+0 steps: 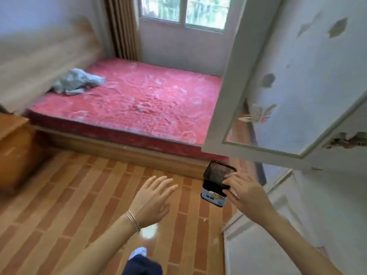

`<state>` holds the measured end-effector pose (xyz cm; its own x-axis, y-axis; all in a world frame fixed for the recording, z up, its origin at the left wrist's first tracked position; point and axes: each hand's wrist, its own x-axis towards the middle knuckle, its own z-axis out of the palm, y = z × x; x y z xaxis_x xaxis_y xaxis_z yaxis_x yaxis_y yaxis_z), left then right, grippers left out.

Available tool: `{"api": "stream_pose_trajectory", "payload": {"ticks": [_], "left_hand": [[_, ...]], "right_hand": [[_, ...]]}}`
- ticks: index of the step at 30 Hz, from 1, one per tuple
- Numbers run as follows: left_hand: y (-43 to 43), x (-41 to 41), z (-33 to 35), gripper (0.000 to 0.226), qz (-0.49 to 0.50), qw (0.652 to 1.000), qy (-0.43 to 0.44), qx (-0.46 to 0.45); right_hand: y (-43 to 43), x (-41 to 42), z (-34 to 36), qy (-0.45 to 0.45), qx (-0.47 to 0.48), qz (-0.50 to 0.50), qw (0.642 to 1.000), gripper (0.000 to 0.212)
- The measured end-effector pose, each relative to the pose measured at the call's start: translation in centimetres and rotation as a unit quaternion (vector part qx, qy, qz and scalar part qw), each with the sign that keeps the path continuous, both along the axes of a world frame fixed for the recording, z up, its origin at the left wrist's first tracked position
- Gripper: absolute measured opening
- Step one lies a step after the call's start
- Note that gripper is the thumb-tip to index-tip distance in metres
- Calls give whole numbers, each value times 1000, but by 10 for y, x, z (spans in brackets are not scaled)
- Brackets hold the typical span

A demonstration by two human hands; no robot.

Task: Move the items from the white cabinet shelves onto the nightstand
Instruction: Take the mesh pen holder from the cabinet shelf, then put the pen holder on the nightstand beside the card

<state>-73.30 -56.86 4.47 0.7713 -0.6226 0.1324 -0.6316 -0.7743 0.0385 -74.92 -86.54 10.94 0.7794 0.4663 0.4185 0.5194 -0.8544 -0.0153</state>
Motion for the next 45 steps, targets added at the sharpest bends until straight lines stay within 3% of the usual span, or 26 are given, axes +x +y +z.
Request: {"api": "stream_pose_trajectory", "payload": {"ticks": [8,18,24,33,45], "left_hand": [[202,-94,-3,51,275,961,7,13],[458,-172,14,53,475,880,-15,25],[573,-189,46,52,529,847,-39,35],[653,-183,31,52,573,818,-42,2],[774,-60,43,51,603,795,-70,8]], "right_hand": [[234,54,-12,1,-21,256,966,24],[561,42,-8,-22,-23,427,904,25],[699,35,21,-31,0,482,876,27],[810,62,9,-9,-23,521,853,24],[951,206,16,0,-22,546,837,24]]}}
